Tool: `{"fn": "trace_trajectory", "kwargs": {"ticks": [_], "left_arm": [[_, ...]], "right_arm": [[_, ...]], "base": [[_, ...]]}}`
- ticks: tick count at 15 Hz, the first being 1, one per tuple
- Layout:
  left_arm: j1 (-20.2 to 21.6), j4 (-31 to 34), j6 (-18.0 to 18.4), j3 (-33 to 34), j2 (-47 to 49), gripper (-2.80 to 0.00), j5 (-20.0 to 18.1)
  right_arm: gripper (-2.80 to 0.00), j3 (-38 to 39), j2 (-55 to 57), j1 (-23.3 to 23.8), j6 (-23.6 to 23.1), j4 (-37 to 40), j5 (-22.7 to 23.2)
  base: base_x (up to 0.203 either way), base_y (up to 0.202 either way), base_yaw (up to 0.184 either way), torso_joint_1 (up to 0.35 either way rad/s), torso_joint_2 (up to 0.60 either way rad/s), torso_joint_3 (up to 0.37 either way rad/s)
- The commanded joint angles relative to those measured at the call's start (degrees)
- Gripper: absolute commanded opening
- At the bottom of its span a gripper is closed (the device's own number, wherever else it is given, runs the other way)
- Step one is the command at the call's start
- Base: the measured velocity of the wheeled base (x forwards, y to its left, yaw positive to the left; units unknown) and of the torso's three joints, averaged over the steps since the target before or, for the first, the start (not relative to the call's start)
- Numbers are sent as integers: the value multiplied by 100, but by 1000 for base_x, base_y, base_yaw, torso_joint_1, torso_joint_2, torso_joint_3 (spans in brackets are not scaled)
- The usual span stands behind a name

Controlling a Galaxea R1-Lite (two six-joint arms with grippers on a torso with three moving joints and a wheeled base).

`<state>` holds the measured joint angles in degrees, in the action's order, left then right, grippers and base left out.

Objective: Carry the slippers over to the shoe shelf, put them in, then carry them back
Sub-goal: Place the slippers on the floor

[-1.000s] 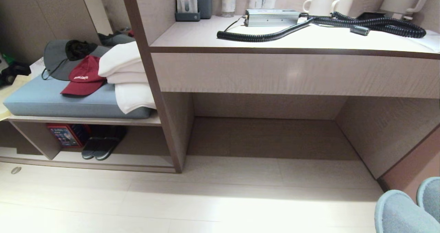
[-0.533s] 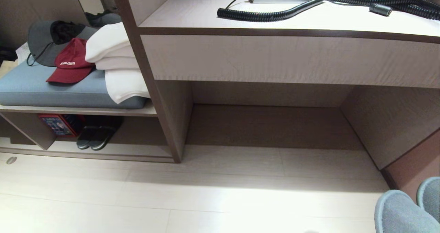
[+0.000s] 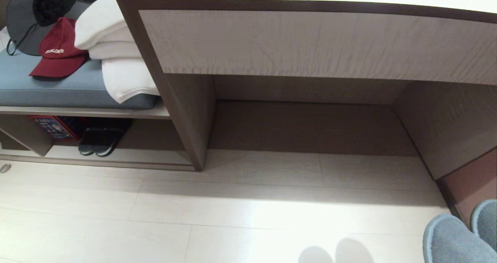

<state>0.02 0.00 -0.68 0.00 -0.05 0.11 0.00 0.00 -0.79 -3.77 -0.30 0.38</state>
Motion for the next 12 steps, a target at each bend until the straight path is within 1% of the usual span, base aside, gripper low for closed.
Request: {"fn": "trace_trajectory", "kwargs": {"ticks": [1, 12], "left_arm": [[6, 0, -2, 9, 5, -280, 7], [6, 0, -4, 9, -3, -280, 7]], "right_arm": [[-280, 0, 0, 0, -1, -5, 6], [-280, 0, 9, 0, -10, -13, -47]], "base": [[0, 0, 0, 5, 1, -200], [0, 0, 0, 3, 3, -198]]}}
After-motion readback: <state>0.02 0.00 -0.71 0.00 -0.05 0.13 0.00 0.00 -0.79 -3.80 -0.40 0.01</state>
